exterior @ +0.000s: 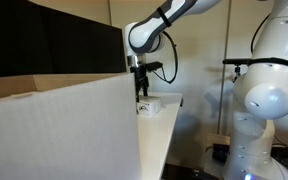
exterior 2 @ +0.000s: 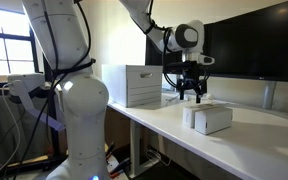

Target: Put the left and right small boxes in the big box, respectively

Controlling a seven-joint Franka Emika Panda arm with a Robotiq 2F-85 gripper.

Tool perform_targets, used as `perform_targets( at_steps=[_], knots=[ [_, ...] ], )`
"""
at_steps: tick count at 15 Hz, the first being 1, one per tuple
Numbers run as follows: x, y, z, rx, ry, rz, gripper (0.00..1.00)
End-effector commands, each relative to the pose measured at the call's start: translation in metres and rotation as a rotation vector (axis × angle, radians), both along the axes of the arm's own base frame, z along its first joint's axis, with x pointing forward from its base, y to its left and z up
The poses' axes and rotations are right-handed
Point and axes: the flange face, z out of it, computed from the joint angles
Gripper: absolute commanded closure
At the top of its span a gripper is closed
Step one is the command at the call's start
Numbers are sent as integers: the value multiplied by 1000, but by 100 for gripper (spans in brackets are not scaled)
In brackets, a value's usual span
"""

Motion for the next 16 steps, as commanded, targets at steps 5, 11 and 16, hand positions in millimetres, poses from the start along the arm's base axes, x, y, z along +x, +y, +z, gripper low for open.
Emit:
perform_targets(
  at_steps=[5,11,16],
  knots=[
    [4,1,2,29,13,4,0],
    [0,-11,1,5,0,-88,0],
    [6,-16,0,-1,4,-118,0]
  ],
)
